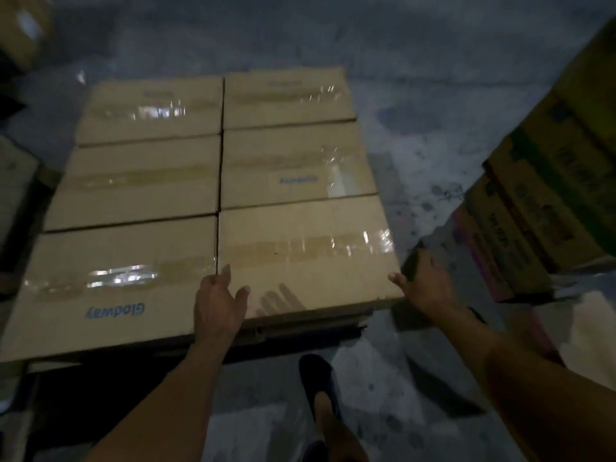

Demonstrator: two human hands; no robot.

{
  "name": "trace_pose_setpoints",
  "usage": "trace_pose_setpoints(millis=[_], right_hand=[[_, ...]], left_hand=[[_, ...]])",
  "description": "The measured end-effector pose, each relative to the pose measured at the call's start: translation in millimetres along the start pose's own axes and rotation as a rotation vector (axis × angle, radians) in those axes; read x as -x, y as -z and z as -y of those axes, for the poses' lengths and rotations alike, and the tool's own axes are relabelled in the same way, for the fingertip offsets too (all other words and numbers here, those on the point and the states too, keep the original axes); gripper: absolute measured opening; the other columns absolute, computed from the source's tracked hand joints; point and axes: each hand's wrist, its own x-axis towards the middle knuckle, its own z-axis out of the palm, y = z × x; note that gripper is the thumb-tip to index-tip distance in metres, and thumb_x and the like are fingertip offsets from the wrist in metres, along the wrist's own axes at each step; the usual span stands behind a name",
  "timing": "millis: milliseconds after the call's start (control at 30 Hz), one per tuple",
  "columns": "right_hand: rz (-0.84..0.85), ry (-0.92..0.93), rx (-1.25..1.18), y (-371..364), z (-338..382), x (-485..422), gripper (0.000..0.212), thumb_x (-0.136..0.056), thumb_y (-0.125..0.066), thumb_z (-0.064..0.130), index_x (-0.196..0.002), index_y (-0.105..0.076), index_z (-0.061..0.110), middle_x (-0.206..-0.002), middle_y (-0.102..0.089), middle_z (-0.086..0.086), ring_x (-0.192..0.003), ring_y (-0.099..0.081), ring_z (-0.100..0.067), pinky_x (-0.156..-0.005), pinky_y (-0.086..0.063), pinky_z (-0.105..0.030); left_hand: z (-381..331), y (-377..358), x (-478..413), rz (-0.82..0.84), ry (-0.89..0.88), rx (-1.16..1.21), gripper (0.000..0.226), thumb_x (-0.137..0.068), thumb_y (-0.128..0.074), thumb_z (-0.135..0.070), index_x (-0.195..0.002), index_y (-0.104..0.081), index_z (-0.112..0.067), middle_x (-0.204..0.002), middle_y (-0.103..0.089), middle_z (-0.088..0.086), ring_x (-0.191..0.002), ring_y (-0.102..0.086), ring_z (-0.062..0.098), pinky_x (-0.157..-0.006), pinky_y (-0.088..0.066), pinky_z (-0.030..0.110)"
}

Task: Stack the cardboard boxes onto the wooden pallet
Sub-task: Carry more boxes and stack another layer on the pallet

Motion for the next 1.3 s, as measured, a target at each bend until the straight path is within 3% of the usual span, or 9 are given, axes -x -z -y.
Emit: trace_pose_setpoints(millis=[100, 267, 500, 667, 833, 933, 1133, 1300], right_hand=[[-0.13, 0.052, -0.033, 68.3, -13.4, 40.5, 0.07, -0.092, -0.067, 0.042, -0.144, -0.035, 0.006, -0.144, -0.044, -0.022, -0.128, -0.048, -0.039, -0.105, -0.042, -0.046], [-0.378, -0.006, -0.091, 176.4, -46.6, 85.8, 0.078, -0.095, -0.059, 0.05, -0.152, -0.027, 0.007, -0.155, -0.035, -0.019, -0.136, -0.04, -0.042, -0.109, -0.038, -0.053], [-0.641, -0.1, -0.253, 280.4, -111.9, 110.7, 0.076, -0.093, -0.058, 0.055, -0.149, -0.033, 0.01, -0.149, -0.043, -0.019, -0.125, -0.051, -0.042, -0.099, -0.047, -0.049], [-0.753, -0.172, -0.354, 327.5, -166.0, 99.2, 0.065, -0.092, -0.063, 0.048, -0.138, -0.042, 0.007, -0.133, -0.056, -0.021, -0.115, -0.058, -0.04, -0.091, -0.049, -0.045], [-0.773, -0.26, -0.455, 361.1, -223.0, 48.4, 0.068, -0.092, -0.063, 0.048, -0.137, -0.043, 0.002, -0.138, -0.052, -0.023, -0.119, -0.055, -0.043, -0.095, -0.049, -0.054], [-0.78, -0.302, -0.458, 381.0, -254.0, 12.5, 0.07, -0.093, -0.059, 0.051, -0.143, -0.041, 0.006, -0.141, -0.051, -0.019, -0.124, -0.054, -0.04, -0.098, -0.048, -0.051], [-0.817, -0.373, -0.44, 412.3, -298.9, -55.5, 0.069, -0.089, -0.058, 0.056, -0.132, -0.046, 0.004, -0.123, -0.058, -0.018, -0.103, -0.06, -0.033, -0.084, -0.053, -0.044], [-0.797, -0.459, -0.518, 430.0, -316.6, -105.5, 0.067, -0.088, -0.063, 0.053, -0.131, -0.05, 0.004, -0.125, -0.059, -0.019, -0.112, -0.059, -0.036, -0.091, -0.051, -0.044]], left_hand=[[-48.5, 43.5, 24.7, -0.021, -0.12, -0.011, 0.059, -0.096, -0.064, -0.029, -0.148, -0.046, -0.007, -0.141, -0.05, 0.024, -0.128, -0.05, 0.04, -0.101, -0.043, 0.042], [-146.9, 107.6, 43.5, -0.134, -0.31, 0.013, 0.052, -0.094, -0.067, -0.029, -0.139, -0.057, -0.006, -0.136, -0.056, 0.026, -0.124, -0.053, 0.041, -0.1, -0.043, 0.043], [-286.9, 133.3, 66.9, -0.162, -0.515, 0.07, 0.052, -0.092, -0.068, -0.034, -0.138, -0.059, -0.01, -0.136, -0.058, 0.02, -0.123, -0.055, 0.038, -0.096, -0.045, 0.04], [-380.2, 100.7, 80.3, -0.073, -0.673, 0.071, 0.055, -0.095, -0.065, -0.036, -0.143, -0.053, -0.012, -0.141, -0.056, 0.016, -0.128, -0.053, 0.034, -0.099, -0.044, 0.04], [-479.1, 45.2, 73.5, 0.019, -0.759, 0.075, 0.056, -0.098, -0.06, -0.038, -0.147, -0.048, -0.013, -0.149, -0.049, 0.012, -0.133, -0.049, 0.03, -0.104, -0.042, 0.039], [-543.0, 7.6, 64.6, 0.059, -0.79, 0.046, 0.057, -0.098, -0.059, -0.04, -0.148, -0.047, -0.014, -0.151, -0.047, 0.01, -0.136, -0.046, 0.027, -0.107, -0.039, 0.037], [-646.0, -50.2, 56.6, 0.177, -0.829, -0.008, 0.058, -0.101, -0.053, -0.043, -0.151, -0.042, -0.017, -0.155, -0.043, 0.003, -0.14, -0.042, 0.023, -0.109, -0.038, 0.036], [-705.9, -78.2, 32.2, 0.224, -0.87, -0.073, 0.058, -0.101, -0.052, -0.043, -0.15, -0.042, -0.015, -0.154, -0.044, 0.002, -0.139, -0.043, 0.022, -0.109, -0.038, 0.034]])
